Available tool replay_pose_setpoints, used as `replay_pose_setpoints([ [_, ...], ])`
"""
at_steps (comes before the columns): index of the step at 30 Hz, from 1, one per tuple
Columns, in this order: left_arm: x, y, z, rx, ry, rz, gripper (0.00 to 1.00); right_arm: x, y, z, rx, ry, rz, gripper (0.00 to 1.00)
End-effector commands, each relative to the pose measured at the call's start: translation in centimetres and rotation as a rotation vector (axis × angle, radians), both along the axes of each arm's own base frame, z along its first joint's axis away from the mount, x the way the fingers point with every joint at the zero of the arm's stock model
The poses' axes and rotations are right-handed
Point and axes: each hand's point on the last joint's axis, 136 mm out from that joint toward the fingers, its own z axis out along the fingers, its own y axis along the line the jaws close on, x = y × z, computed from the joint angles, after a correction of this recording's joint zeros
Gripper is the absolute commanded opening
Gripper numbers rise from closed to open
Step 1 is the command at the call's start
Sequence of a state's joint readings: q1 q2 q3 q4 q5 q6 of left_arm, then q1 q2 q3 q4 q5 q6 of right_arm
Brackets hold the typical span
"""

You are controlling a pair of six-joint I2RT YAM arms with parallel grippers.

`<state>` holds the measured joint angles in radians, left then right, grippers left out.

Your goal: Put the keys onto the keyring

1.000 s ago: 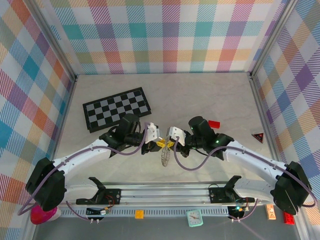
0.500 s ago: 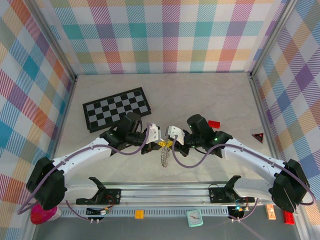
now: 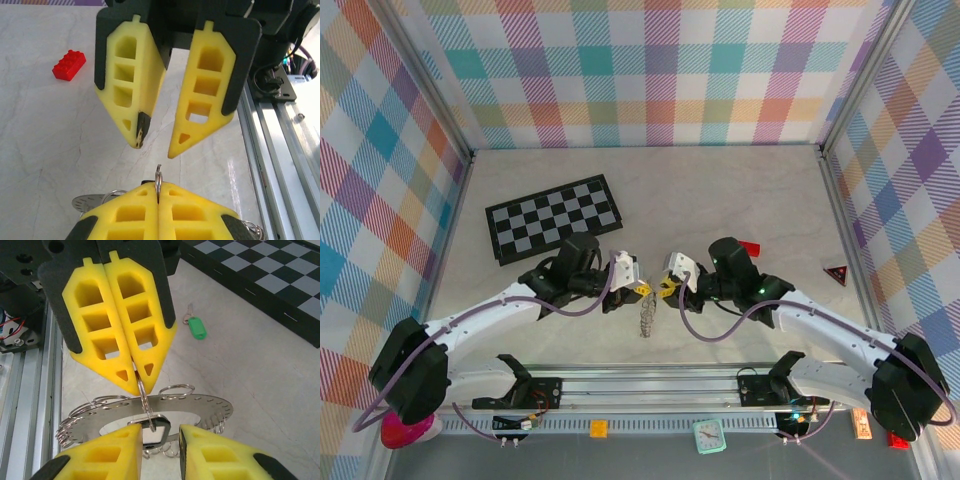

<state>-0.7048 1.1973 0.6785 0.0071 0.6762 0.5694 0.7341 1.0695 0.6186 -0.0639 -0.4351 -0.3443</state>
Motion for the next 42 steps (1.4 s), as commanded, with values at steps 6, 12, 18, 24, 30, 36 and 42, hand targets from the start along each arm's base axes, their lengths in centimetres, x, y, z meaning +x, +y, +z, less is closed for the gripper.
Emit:
replay_pose_setpoints([
  [6,-0.4,-0.7,1.9,-0.082,-0.027,-0.031,0.0,-0.8,1.2,0.7,0.03,0.039,0.085,0.23],
  [12,-0.4,-0.8,2.1,-0.085,-0.018,-0.034,0.0,-0.8,1.2,0.9,0.032,0.036,0.09,0.13],
  [18,-0.5,-0.8,2.2,-0.091,-0.02,-0.038,0.0,-0.7,1.2,0.6,0.017,0.034,0.089,0.04],
  [24,-0.4,-1.1,2.9,-0.127,-0.03,-0.038,0.0,-0.5,1.3,-0.8,-0.015,0.066,0.085,0.0],
  [30,0.0,-1.2,2.8,-0.134,-0.032,-0.017,0.0,-0.6,1.5,-0.6,0.005,0.073,0.085,0.02],
  [36,0.4,-1.2,2.8,-0.16,-0.012,0.024,0.0,-0.4,0.8,0.4,0.041,0.012,0.042,0.25],
  [42,0.6,-1.3,2.9,-0.193,0.017,0.056,0.0,-0.3,0.7,0.5,0.046,0.005,0.029,0.24],
])
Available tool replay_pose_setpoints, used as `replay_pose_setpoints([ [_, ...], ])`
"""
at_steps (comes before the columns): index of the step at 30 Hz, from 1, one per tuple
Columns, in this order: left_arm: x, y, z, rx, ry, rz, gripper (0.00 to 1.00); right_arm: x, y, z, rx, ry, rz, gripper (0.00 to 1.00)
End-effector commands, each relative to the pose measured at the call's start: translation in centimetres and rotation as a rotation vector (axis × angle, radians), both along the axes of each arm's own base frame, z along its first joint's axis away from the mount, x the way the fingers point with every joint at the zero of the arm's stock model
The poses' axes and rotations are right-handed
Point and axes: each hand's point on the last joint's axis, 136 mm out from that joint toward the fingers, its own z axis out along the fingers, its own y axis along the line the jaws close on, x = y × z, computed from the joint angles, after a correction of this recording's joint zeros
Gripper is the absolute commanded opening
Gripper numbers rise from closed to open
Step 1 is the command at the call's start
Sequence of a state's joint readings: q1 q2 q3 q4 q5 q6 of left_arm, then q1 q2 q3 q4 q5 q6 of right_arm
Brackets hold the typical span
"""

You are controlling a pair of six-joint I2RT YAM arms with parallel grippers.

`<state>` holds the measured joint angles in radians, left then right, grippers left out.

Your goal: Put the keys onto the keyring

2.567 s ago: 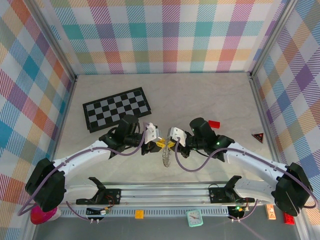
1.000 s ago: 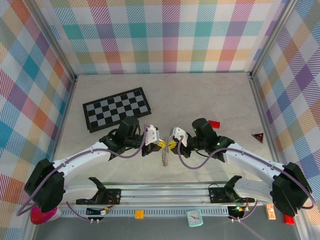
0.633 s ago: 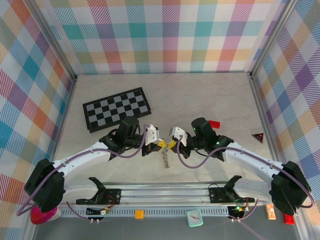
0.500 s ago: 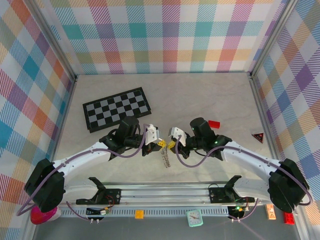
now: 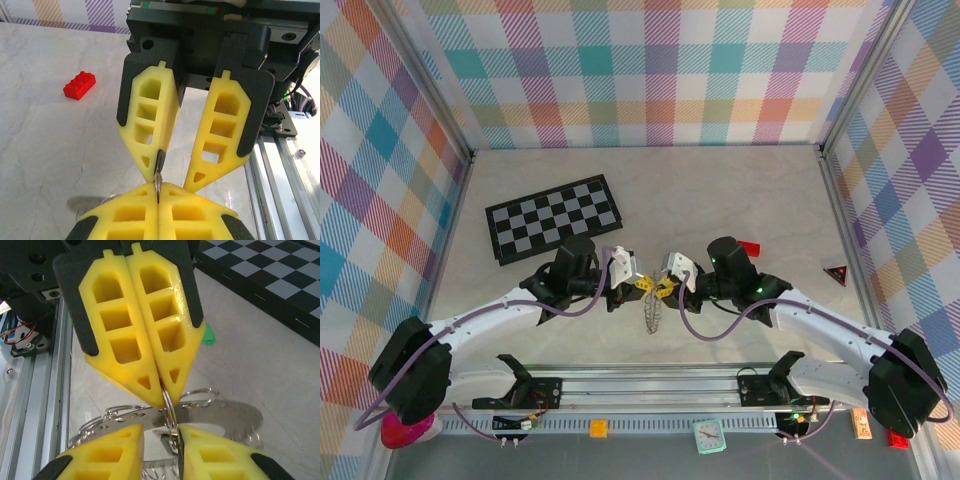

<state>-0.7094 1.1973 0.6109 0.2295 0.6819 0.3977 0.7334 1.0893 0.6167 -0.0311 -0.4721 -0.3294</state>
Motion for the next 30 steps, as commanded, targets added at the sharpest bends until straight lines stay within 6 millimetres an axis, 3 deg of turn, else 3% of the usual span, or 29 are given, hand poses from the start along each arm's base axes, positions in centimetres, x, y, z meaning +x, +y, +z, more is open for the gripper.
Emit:
replay_pose_setpoints([
  [1,0.2,-0.5,1.8,-0.074,-0.023,0.009,0.0,-0.1,0.2,0.2,0.015,-0.01,0.006,0.24],
  [11,0.7,-0.6,1.7,-0.079,0.004,0.048,0.0,0.1,-0.1,-0.8,-0.029,0.003,-0.007,0.17],
  [30,2.3,-0.9,2.1,-0.124,0.041,0.128,0.0,0.2,1.1,-0.7,-0.036,-0.011,-0.001,0.06],
])
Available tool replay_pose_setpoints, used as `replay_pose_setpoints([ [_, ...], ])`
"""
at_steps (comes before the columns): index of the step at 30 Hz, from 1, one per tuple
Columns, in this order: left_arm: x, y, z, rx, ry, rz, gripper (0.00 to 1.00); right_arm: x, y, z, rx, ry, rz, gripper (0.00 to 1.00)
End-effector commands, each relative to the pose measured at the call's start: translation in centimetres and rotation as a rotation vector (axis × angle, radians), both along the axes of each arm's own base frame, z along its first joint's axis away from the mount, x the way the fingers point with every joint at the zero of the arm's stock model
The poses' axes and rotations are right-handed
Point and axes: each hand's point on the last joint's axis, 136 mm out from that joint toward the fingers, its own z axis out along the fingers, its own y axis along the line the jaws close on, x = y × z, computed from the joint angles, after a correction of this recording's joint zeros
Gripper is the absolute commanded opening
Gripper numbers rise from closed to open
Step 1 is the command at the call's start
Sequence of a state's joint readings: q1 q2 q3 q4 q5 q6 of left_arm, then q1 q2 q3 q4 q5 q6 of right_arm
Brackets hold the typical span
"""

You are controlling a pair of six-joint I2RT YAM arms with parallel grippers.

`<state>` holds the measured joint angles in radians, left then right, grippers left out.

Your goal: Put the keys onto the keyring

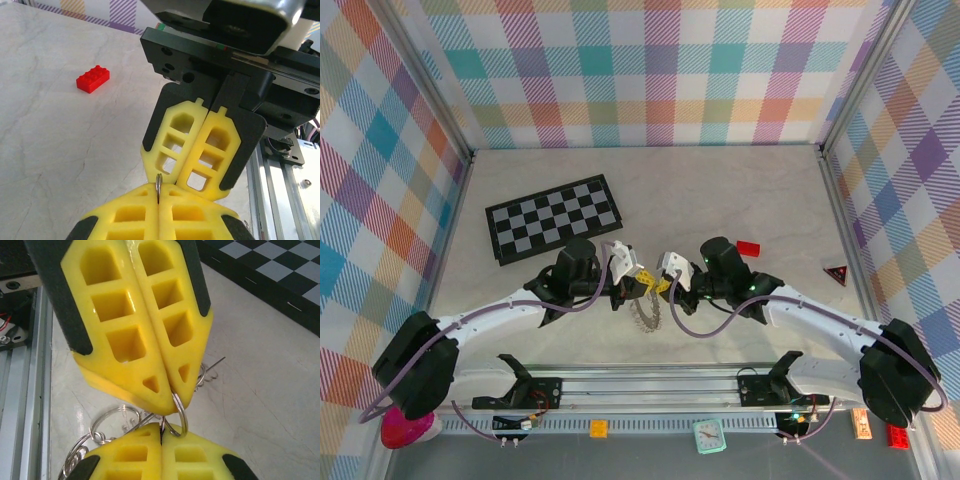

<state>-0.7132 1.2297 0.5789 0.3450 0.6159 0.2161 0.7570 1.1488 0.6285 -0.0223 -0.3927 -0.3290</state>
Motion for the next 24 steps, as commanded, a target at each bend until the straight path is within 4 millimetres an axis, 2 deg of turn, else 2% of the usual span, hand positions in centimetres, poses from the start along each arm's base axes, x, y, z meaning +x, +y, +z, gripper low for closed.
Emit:
replay_pose_setpoints([
  [1,0.8,-0.6,2.5,-0.074,-0.079,0.018,0.0,-0.6,0.6,1.0,0.026,-0.022,0.03,0.05],
  [5,0.5,-0.5,2.1,-0.045,-0.083,0.003,0.0,-0.2,-0.3,1.3,0.019,-0.072,-0.015,0.07],
  [9,0.0,-0.4,2.1,-0.036,-0.095,-0.022,0.0,0.2,-1.1,1.3,0.024,-0.103,-0.067,0.26],
  [12,-0.4,-0.3,2.4,-0.043,-0.106,-0.04,0.0,-0.1,-1.5,1.4,0.05,-0.103,-0.084,0.33],
  [18,-0.9,-0.3,3.1,-0.081,-0.095,-0.093,0.0,-0.6,-2.7,1.8,0.12,-0.109,-0.136,0.39],
  [24,-0.8,-0.5,4.2,-0.131,-0.115,-0.108,0.0,-1.1,-3.5,1.3,0.142,-0.061,-0.181,0.4],
])
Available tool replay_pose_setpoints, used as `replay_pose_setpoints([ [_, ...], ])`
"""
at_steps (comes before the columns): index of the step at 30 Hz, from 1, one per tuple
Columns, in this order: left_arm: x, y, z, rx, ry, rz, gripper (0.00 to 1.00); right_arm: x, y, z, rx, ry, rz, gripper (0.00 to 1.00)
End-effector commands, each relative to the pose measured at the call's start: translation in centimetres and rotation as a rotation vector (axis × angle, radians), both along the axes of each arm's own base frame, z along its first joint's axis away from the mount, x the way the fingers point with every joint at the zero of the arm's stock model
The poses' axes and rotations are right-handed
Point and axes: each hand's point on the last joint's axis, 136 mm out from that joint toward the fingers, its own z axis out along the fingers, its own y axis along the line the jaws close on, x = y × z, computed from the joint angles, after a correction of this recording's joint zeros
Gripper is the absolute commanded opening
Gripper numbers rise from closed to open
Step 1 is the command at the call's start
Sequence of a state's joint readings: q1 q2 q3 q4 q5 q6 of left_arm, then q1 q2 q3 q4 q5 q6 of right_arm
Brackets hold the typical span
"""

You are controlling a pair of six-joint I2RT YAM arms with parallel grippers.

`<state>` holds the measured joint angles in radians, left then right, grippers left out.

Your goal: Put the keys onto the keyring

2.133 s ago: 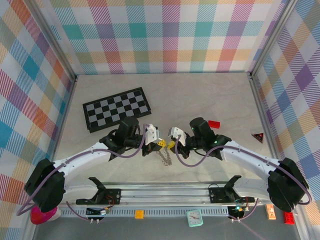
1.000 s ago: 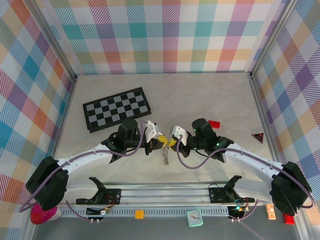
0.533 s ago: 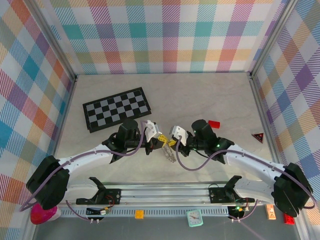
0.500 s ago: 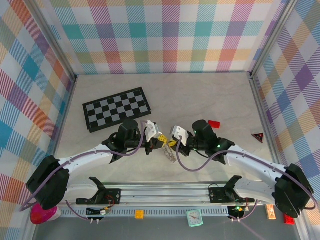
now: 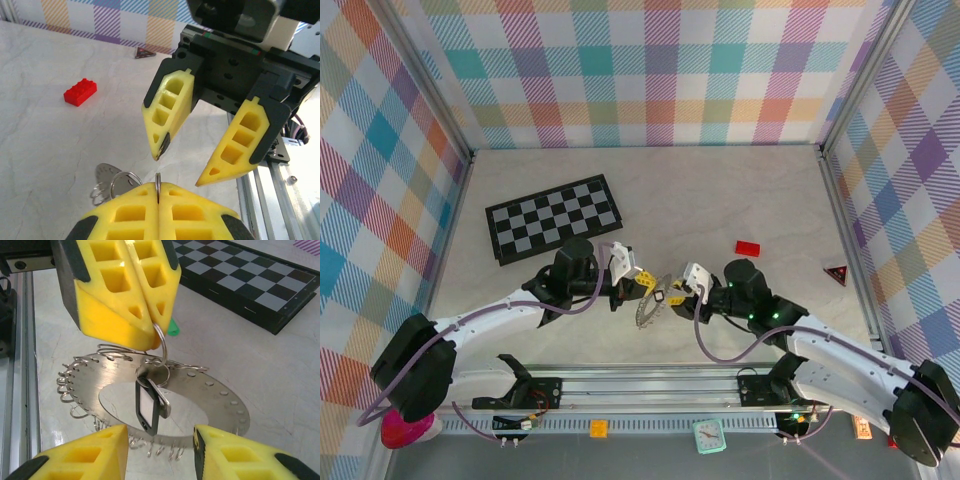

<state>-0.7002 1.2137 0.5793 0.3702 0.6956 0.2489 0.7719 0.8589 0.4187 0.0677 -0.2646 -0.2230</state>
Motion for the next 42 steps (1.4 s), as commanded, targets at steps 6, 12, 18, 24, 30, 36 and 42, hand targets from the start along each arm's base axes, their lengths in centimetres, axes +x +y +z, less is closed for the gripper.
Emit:
replay_pose_setpoints([
  [6,0.1,-0.4,4.0,-0.129,-0.086,-0.037,0.0,-0.3,0.1,0.5,0.089,0.063,-0.023,0.43],
  [12,0.1,-0.6,4.4,-0.149,-0.081,-0.046,0.0,-0.2,1.2,0.5,0.093,0.076,0.02,0.44],
  [18,0.0,-0.7,4.4,-0.157,-0.072,-0.055,0.0,0.6,2.0,0.9,0.115,0.048,0.025,0.5],
  [24,-0.5,-0.8,4.7,-0.158,-0.064,-0.086,0.0,0.9,2.2,1.3,0.11,-0.004,0.036,0.52],
  [30,-0.9,-1.1,4.9,-0.158,-0.047,-0.126,0.0,0.3,2.9,1.8,0.102,-0.012,0.107,0.52],
  [36,-1.1,-1.1,5.1,-0.161,-0.045,-0.141,0.0,-0.2,3.3,1.8,0.108,0.008,0.145,0.45],
  [42,-0.7,-0.9,4.8,-0.142,-0.066,-0.111,0.0,-0.3,3.4,2.1,0.109,0.017,0.155,0.25],
])
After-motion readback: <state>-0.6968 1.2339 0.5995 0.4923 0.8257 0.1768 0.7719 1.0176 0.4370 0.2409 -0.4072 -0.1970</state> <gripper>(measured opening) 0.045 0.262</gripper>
